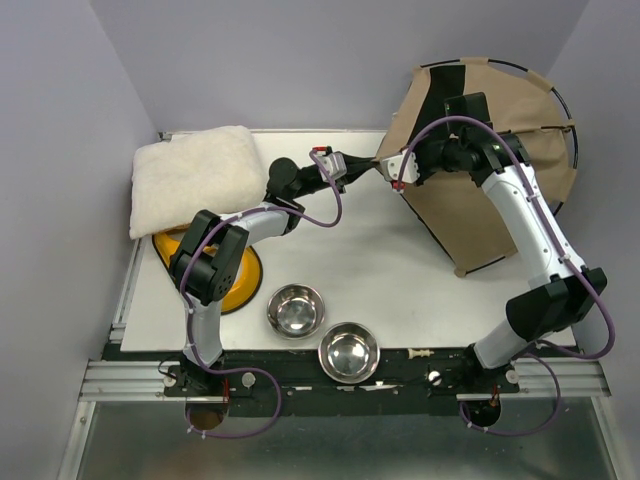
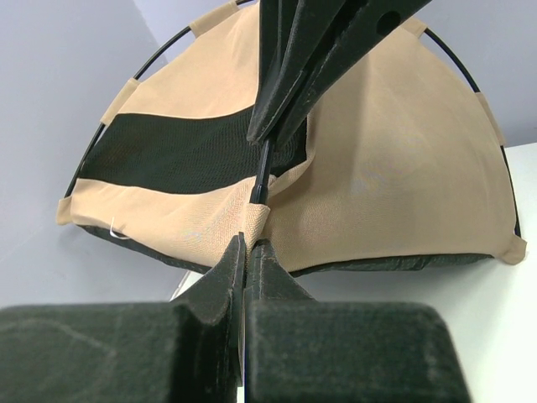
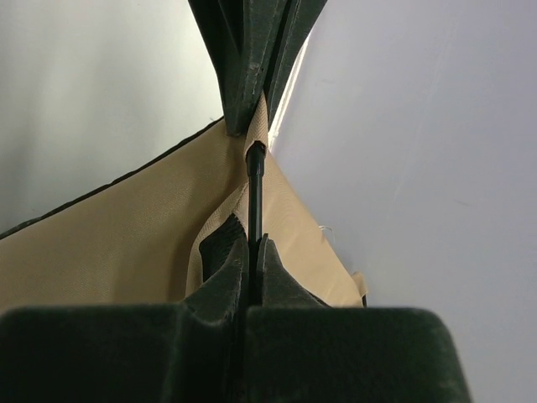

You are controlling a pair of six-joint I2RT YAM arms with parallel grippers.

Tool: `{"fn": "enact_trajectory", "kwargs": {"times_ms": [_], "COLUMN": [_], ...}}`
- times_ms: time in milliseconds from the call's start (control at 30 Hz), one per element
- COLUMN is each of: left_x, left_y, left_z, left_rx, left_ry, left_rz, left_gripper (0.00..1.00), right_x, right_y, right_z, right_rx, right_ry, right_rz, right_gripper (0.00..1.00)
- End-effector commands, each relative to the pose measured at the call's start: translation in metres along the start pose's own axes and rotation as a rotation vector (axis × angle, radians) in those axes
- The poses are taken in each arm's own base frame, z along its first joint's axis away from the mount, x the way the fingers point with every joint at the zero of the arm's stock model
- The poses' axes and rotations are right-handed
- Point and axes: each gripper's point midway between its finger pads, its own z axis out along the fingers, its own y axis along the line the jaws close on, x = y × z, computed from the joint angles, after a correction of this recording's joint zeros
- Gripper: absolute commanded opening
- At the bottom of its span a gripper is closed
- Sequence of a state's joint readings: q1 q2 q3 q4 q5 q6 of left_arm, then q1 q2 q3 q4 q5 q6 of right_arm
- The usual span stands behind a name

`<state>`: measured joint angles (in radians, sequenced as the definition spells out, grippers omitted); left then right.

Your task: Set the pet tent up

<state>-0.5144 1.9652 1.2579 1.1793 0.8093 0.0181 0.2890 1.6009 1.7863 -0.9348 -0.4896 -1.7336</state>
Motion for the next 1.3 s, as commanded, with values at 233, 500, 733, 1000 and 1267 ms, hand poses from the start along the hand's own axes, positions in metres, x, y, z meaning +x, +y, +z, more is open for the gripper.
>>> {"fn": "enact_trajectory", "kwargs": {"times_ms": [233,500,733,1000,1267], "left_x": [-0.045,-0.043,-0.039,-0.044,-0.049], "left_y": [-0.005,-0.010,-0.011,-0.014,-0.019], "left_z": [0.009,0.016,0.022,0.027,0.035], "left_rx": [0.057,0.076,0.082,0.094,0.111], "left_ry": [-0.088,-0.081,-0.070,-0.084,-0.106], "left_rz": [0.099,0.108,0.109,0.115,0.113], "left_gripper": [0.10,0.20,0.23,0.24,0.27], "right_x": [0.005,-0.005,-0.009,-0.011,-0.018], "right_y": [0.016,0.018,0.018,0.028,0.027], "right_z": [0.017,0.027,0.034,0.042,0.049], "right_rx": [-0.059,-0.075,-0.077,-0.103,-0.095], "right_ry": [0.030,0.008,-0.002,-0.005,-0.034], "right_rz": [0.012,-0.003,-0.012,-0.024,-0.019], "right_gripper": [0.01,0.01,0.01,0.01,0.01]}}
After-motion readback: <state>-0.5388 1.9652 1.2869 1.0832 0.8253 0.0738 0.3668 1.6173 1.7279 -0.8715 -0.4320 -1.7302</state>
